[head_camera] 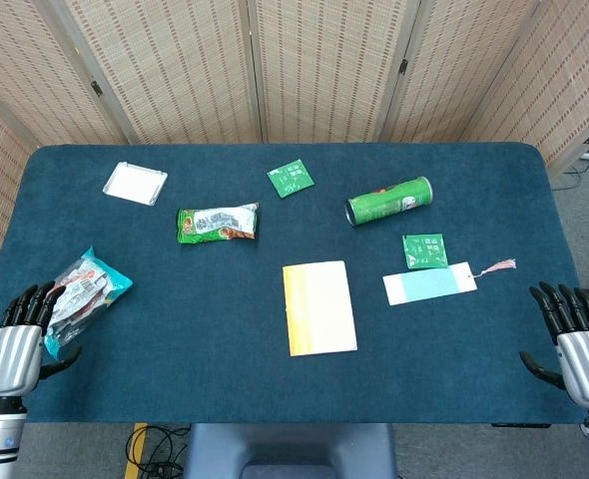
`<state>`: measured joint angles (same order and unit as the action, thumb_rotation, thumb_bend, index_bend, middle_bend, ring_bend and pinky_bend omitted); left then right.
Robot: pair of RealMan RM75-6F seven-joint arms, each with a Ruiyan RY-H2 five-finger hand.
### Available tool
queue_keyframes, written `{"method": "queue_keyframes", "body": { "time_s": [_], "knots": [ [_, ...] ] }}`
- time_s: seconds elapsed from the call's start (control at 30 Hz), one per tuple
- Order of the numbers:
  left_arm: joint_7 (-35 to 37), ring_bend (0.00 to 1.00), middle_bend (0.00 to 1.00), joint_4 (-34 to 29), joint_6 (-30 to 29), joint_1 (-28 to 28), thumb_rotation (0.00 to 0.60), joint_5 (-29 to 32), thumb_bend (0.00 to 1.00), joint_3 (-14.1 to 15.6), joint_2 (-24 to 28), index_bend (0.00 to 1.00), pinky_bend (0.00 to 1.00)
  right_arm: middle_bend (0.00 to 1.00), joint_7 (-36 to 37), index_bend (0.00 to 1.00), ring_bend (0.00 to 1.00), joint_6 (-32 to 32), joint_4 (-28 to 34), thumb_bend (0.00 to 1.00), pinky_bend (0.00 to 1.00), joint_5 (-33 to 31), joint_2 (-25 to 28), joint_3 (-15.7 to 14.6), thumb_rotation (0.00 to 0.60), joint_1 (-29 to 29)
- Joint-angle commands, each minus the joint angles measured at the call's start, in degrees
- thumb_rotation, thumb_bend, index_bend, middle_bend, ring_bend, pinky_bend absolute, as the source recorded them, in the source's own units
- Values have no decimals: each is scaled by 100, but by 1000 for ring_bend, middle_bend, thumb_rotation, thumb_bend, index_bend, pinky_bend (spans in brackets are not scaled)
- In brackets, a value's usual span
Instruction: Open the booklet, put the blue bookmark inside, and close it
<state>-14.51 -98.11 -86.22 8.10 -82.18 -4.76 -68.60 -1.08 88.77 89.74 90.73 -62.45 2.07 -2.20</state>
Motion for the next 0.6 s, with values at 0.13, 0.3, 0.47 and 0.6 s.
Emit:
{"method": "queue_keyframes", "body": {
  "time_s": [0.13,0.3,0.47,0.6],
  "knots": [
    [-47,91,108,-81,13,-22,600,-8,239,30,51,144,163,81,80,0,0,-12,-75,152,3,59,-16,-6,600,-35],
    [-58,91,108,-139,34,-27,600,-11,239,39,97,144,163,95,94,0,1,-5,-136,152,2,212,-3,-14,600,-101],
    [-3,91,108,-88,-30,-28,600,-93,239,16,67,145,163,119,-12,2,17,-216,-156,152,2,513,61,-14,600,-374],
    [-23,91,108,-82,-11,-48,600,-53,239,32,76,145,163,138,-130,19,25,-590,-100,153,2,775,123,8,600,-749]
  ]
}}
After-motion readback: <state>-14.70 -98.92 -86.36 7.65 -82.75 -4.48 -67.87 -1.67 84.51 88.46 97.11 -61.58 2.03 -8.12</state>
